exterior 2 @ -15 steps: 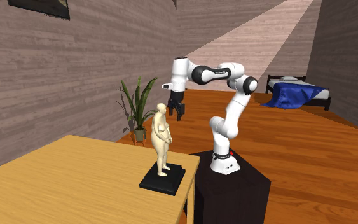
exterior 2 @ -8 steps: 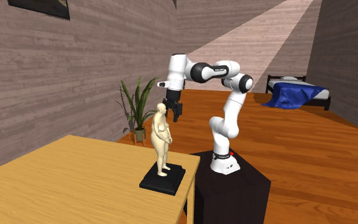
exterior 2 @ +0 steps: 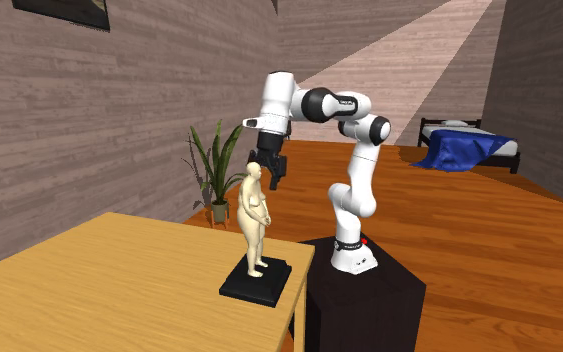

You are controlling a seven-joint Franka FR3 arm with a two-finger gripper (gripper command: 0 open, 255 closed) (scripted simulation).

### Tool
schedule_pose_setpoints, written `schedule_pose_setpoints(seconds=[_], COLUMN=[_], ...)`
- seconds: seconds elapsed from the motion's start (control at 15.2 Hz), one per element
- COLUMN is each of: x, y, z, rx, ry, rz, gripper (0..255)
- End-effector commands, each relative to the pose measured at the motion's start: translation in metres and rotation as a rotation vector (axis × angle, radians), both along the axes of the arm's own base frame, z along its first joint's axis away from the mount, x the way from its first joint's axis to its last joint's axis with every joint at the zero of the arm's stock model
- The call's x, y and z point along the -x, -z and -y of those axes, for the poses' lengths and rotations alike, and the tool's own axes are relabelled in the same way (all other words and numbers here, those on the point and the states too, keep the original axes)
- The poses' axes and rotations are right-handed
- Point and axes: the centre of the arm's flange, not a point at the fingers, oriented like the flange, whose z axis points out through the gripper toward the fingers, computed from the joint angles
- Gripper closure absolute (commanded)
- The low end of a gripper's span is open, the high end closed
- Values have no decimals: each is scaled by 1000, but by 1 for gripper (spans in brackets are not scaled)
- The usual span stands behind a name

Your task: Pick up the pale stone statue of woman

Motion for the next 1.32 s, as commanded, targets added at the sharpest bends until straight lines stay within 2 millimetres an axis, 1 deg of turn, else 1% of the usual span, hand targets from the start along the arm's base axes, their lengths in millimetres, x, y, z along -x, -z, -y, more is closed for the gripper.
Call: schedule_pose_setpoints(seconds=[0.0,0.53,0.59,0.99,1.06,1.19,1.25], x=[-4,-20,-20,-20,-20,-20,-20], y=[-9,-51,-52,-21,-12,-12,-12], z=[-20,-96,-98,-98,-98,-98,-98], rx=[-20,-95,-96,-96,-96,-96,-96], ry=[-30,-149,-152,-152,-152,-152,-152], rz=[18,89,90,90,90,90,90], gripper=[0,0,0,0,0,0,255])
